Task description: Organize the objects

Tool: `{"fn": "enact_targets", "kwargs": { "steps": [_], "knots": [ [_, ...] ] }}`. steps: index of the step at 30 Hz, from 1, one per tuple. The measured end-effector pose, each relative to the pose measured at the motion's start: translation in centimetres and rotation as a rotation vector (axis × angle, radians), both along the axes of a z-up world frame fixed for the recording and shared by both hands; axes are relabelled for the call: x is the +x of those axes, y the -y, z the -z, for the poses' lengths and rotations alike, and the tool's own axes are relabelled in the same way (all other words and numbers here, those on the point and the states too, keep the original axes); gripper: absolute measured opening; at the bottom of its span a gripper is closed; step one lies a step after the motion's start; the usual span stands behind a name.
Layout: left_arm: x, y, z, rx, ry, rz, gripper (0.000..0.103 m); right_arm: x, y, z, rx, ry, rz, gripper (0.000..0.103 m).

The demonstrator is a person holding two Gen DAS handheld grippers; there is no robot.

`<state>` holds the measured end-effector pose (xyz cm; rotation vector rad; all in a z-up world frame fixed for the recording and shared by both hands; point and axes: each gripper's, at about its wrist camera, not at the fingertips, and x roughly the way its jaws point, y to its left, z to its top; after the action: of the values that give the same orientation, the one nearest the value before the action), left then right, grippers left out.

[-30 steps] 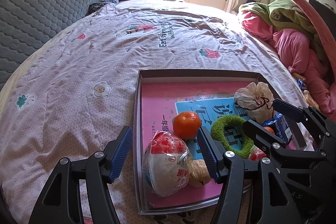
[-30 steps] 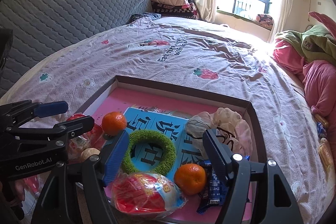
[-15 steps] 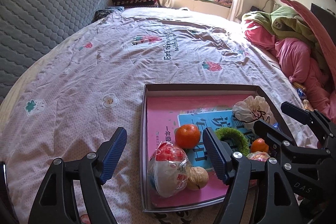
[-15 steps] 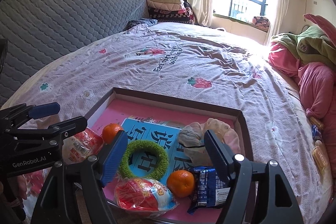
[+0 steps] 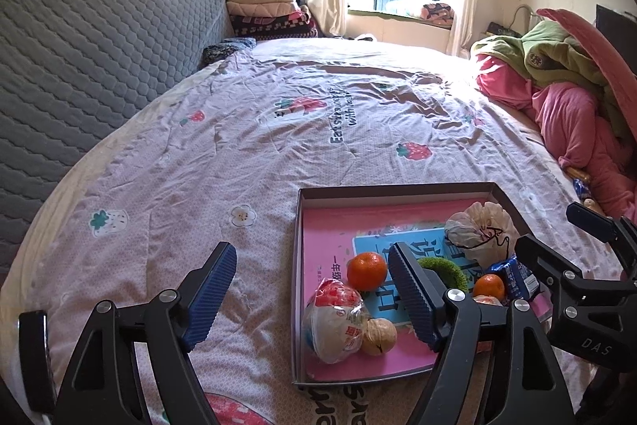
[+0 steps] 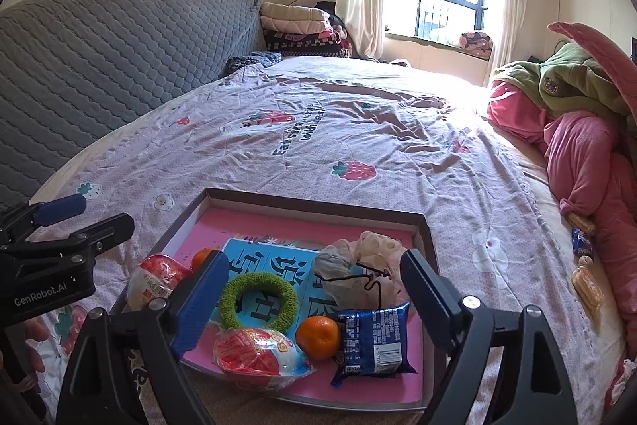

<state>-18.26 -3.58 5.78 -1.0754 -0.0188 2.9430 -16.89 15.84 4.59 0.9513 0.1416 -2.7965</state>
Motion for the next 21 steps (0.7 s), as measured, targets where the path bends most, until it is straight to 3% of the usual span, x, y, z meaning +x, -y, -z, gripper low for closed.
{"fn": "enact_targets", "kwargs": {
  "steps": [21],
  "knots": [
    [5.0,1.0,-3.0,0.001,-0.011,-0.056,0.08,6.0,-2.7,-4.8,0.006,-0.1,0.057,0.09]
  ]
}}
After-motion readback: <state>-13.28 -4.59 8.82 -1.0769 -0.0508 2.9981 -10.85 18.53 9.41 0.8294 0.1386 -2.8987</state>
